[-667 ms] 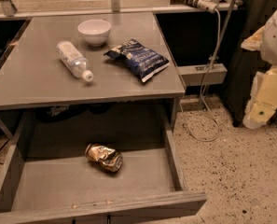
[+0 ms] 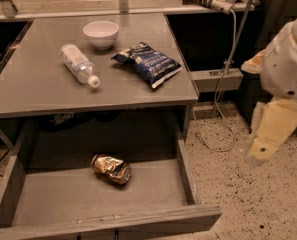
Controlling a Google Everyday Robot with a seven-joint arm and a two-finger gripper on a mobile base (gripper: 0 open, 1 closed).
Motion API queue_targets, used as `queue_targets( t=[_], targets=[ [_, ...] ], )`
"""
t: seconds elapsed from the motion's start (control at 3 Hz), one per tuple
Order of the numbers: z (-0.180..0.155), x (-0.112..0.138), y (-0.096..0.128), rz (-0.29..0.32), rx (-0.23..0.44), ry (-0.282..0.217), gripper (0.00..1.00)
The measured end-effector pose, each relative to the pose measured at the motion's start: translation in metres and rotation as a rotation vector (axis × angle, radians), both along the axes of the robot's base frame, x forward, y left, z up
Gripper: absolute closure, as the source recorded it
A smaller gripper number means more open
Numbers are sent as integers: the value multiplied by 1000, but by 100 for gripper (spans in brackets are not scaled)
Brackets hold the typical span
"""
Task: Pick orange can from top drawer and place on counter
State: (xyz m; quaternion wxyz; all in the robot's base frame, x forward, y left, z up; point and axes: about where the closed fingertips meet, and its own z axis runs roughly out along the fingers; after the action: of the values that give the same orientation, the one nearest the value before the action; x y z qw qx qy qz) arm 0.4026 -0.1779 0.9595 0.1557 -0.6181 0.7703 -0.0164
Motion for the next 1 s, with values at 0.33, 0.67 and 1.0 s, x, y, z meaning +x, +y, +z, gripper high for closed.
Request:
queue_targets(
  t=[0.33, 0.67, 1.0],
  targets=[
    [-19, -33, 51, 84, 0, 36, 0],
    [-19, -33, 51, 84, 1, 36, 0],
    [-34, -26, 71, 64, 30, 34, 0]
  ],
)
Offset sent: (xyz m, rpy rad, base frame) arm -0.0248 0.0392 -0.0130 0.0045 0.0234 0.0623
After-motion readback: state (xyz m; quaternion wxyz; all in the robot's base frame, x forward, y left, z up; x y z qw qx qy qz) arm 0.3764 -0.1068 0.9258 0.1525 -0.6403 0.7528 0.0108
